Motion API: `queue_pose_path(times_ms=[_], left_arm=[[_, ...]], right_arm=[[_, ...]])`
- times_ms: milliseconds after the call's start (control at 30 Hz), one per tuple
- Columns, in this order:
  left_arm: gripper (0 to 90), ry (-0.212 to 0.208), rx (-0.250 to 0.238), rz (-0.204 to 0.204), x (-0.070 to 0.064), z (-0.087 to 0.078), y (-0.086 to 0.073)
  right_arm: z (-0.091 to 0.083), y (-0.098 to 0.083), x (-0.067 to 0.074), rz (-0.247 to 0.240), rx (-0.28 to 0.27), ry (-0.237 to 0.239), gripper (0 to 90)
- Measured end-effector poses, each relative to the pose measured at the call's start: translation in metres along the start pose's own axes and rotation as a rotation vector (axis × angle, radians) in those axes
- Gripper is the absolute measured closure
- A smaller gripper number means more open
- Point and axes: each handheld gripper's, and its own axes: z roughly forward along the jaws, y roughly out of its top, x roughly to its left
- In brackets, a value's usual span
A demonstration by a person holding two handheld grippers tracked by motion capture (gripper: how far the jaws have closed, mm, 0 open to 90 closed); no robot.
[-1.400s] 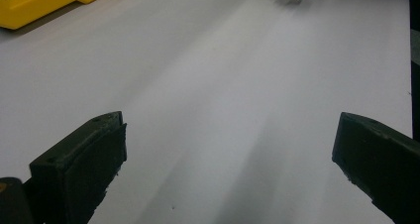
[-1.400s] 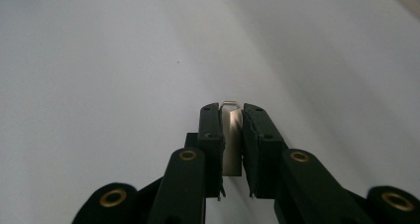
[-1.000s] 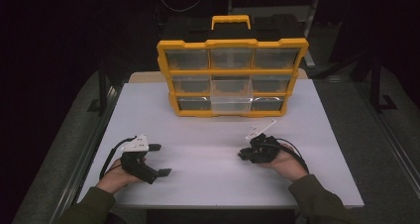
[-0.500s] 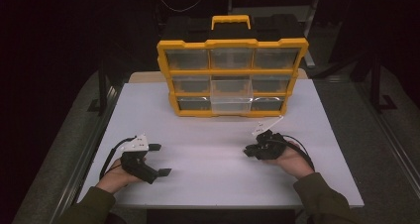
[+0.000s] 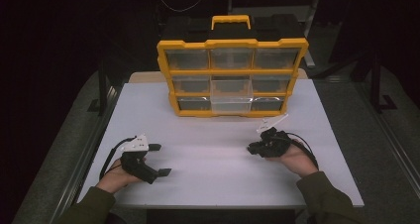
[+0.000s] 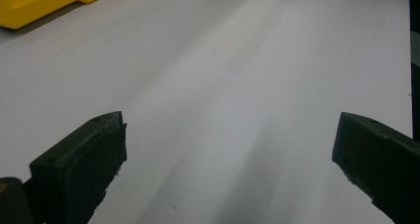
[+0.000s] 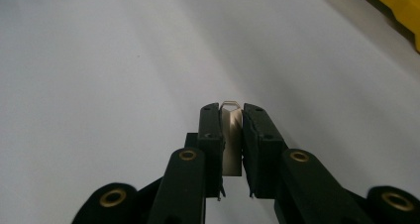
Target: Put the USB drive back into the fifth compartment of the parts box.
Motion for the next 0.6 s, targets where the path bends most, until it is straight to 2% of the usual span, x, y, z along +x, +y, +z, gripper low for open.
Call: queue_pose_path(times_ms=[600], left_arm=[[0.0,0.002,0.003,-0.003,0.0,0.0,0.0]], right_arm=[[-0.019,-0.001,-0.012,0.026,-0.028,-0.02,77.6]])
